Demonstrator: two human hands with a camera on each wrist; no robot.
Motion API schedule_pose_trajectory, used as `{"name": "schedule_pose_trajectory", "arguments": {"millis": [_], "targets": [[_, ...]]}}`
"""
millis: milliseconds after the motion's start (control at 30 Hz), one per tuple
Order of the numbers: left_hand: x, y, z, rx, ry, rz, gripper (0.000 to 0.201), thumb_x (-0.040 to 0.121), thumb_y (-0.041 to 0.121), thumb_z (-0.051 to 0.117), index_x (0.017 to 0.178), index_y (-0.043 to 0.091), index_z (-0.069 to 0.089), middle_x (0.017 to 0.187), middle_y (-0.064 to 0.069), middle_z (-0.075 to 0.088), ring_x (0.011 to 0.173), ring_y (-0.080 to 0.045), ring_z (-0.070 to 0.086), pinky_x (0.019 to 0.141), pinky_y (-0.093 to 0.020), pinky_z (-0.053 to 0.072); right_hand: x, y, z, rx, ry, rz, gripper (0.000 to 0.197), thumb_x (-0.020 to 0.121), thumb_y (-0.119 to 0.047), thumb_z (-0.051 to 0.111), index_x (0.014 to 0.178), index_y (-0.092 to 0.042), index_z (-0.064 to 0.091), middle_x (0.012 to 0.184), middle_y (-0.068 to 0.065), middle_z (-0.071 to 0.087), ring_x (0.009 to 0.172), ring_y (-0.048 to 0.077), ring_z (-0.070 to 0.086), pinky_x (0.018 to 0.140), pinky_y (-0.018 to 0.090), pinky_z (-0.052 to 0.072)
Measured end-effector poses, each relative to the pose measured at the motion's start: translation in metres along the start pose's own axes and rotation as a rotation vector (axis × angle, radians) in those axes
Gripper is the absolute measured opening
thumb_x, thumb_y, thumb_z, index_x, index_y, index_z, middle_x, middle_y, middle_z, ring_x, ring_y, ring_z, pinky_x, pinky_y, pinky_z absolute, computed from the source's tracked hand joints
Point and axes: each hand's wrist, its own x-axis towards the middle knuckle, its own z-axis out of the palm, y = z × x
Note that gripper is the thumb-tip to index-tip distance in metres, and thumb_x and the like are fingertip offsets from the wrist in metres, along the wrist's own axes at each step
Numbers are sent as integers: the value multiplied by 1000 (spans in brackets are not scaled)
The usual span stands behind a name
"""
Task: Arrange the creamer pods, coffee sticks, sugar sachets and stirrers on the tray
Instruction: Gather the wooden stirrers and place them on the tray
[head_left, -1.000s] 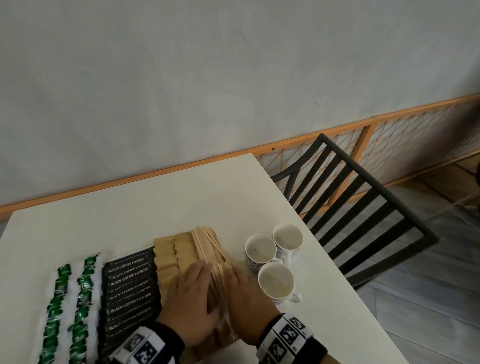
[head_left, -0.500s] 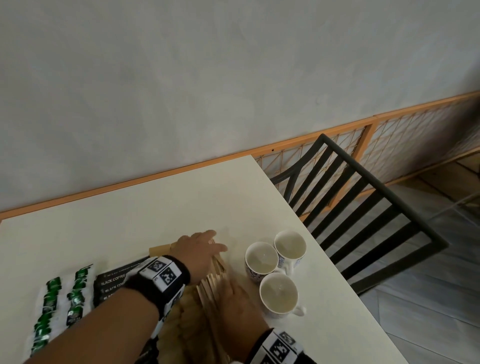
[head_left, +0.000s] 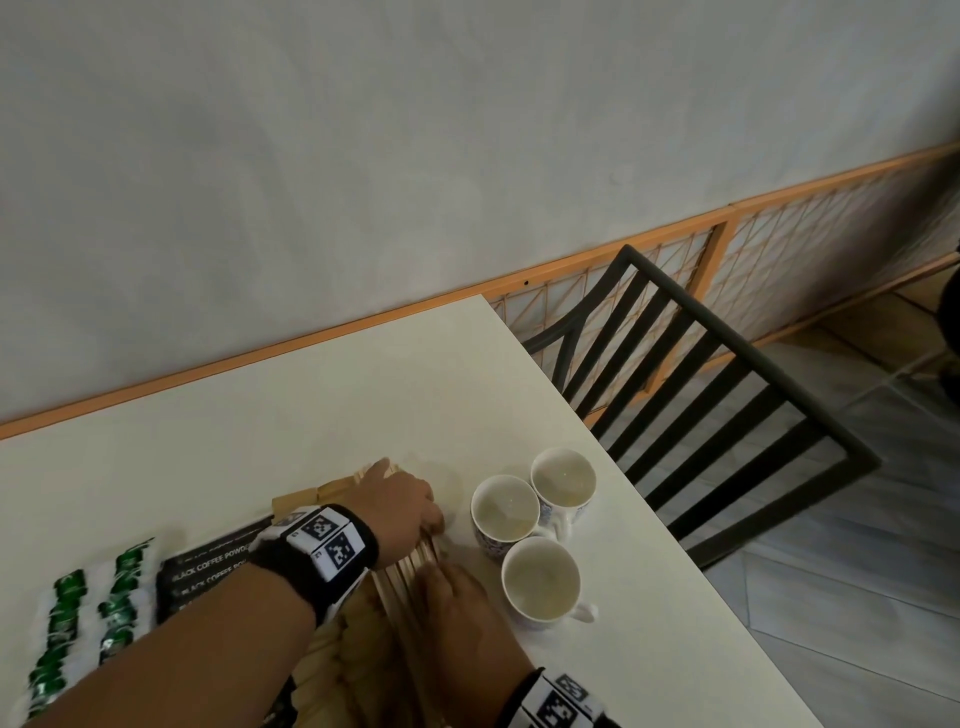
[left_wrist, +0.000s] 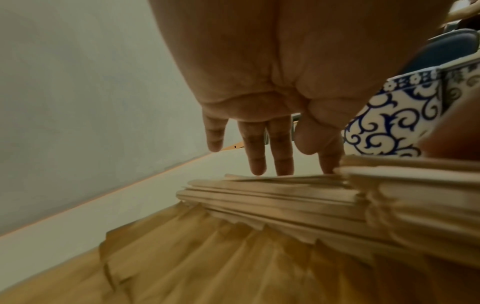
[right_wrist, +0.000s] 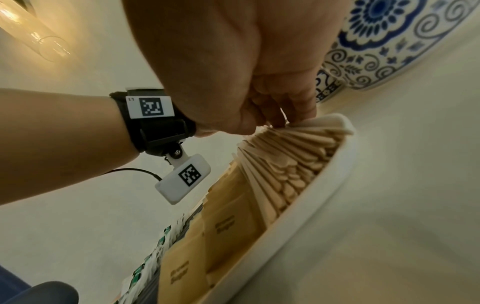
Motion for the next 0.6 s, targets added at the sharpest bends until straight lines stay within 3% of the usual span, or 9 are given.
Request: {"name": "schedule_pose_trajectory", "arguments": {"millis": [67, 167, 267, 300, 333, 400, 433, 500, 600], "targets": [[0, -2, 0, -12, 2, 1, 43, 94, 14, 42, 124, 40, 56, 141, 7, 44, 135, -18, 34, 118, -49, -4, 0, -1, -1, 6, -6, 9, 93, 67, -44, -4, 147, -7, 28, 148, 14, 34, 135, 27, 33, 113, 30, 23], [-2, -4, 1, -20, 13, 6, 42, 94, 15, 43, 122, 41, 58, 142, 9, 44, 136, -15, 33, 118, -50, -5, 0, -2, -4, -32, -32, 9, 70, 83, -32, 10, 147, -8, 28, 147, 13, 33, 133, 28, 33, 111, 30, 24], [-3, -5, 1, -11, 22, 13, 40, 93, 15, 44, 120, 40, 59, 142, 10, 44, 136, -14, 33, 118, -50, -4, -1, -4, -6, -21, -38, 18, 90, 68, -46, 0, 144, -10, 31, 143, 10, 36, 127, 26, 40, 107, 31, 30], [-4, -5, 1, -12, 22, 12, 40, 93, 15, 44, 120, 40, 59, 142, 10, 44, 136, -14, 33, 118, -50, -4, -1, -5, -7, -15, -20, 20, 89, 68, -46, 1, 143, -10, 33, 141, 9, 37, 123, 26, 43, 104, 32, 32], [-4, -5, 1, -14, 19, 10, 39, 93, 15, 44, 119, 39, 60, 142, 10, 43, 135, -14, 34, 118, -50, -4, 0, -5, -6, -22, 10, 12, 78, 76, -43, 7, 142, -10, 33, 141, 9, 36, 121, 26, 44, 103, 32, 33], [-4, -5, 1, -25, 16, 8, 37, 93, 16, 44, 117, 38, 61, 143, 10, 43, 134, -14, 35, 118, -50, -4, 3, -5, -6, -24, 62, 14, 55, 93, -25, 28, 146, -10, 27, 147, 9, 29, 127, 25, 40, 107, 30, 30], [-4, -5, 2, -31, 15, 7, 37, 93, 16, 44, 116, 38, 61, 143, 10, 43, 134, -13, 36, 119, -50, -4, 4, -5, -4, -13, 74, 26, 54, 95, -17, 32, 148, -10, 23, 151, 9, 23, 134, 26, 34, 111, 30, 27], [-4, -5, 2, -42, 13, 7, 38, 93, 15, 44, 116, 39, 61, 143, 10, 43, 134, -13, 37, 119, -50, -4, 7, -4, 0, -2, 46, 70, 56, 98, -13, 31, 152, -11, 14, 158, 9, 13, 143, 26, 22, 117, 31, 19], [-5, -5, 2, -82, 40, -6, 38, 93, 13, 44, 120, 36, 58, 140, 10, 45, 133, -13, 37, 118, -47, -5, 10, -3, 6, -31, 14, 75, 57, 100, -17, 30, 153, -10, 9, 160, 9, 10, 146, 23, 14, 118, 30, 11]]}}
